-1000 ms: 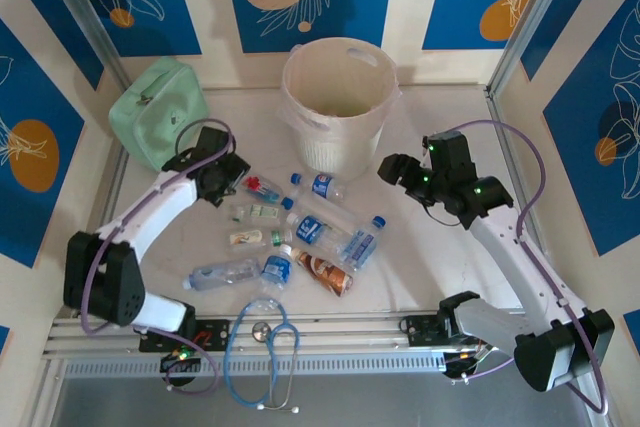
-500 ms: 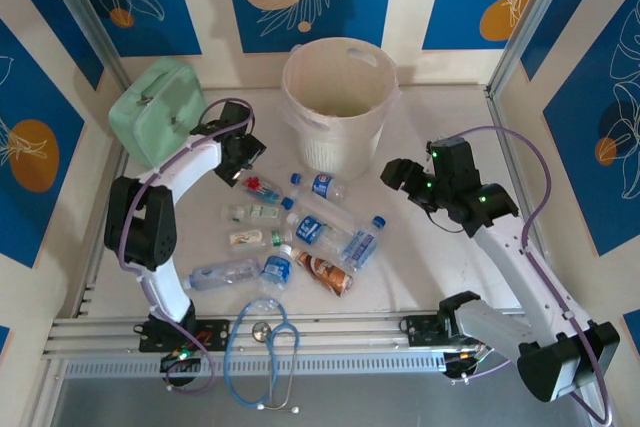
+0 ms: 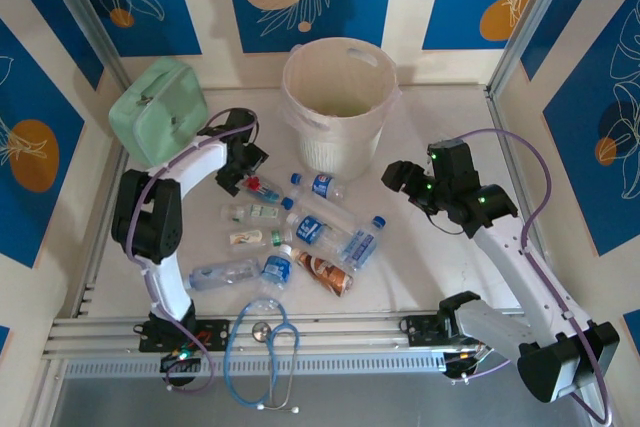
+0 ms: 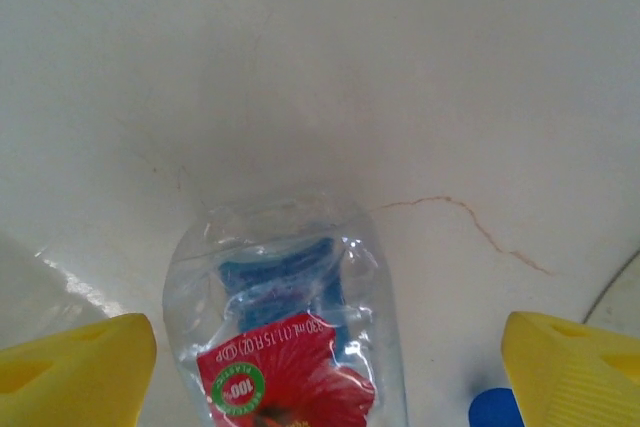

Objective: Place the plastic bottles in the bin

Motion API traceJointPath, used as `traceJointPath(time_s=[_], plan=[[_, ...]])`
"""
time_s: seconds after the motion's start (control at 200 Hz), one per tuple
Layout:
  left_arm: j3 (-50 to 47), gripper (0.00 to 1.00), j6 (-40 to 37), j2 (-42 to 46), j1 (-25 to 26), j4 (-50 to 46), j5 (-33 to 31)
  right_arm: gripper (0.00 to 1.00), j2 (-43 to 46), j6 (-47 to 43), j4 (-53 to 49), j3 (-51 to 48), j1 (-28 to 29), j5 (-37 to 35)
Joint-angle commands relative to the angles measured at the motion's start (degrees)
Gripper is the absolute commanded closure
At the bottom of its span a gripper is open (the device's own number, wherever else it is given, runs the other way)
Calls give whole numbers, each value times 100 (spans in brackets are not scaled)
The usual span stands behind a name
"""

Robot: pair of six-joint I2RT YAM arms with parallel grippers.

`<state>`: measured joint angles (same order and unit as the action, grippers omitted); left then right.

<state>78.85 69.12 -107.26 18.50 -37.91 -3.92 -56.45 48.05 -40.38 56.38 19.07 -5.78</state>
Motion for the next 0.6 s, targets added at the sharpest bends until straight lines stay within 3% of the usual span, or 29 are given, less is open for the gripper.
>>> traceJointPath(time_s=[0.0, 0.195, 0.595], plan=[[107, 12, 128, -249, 48, -116, 129, 24, 72, 34, -128, -39, 0, -55], [105, 14, 123, -463, 66, -107, 103, 24, 74, 48, -110, -65, 0, -63], [115, 33, 32, -565, 68, -41, 51, 24, 106, 15, -172, -39, -50, -56]])
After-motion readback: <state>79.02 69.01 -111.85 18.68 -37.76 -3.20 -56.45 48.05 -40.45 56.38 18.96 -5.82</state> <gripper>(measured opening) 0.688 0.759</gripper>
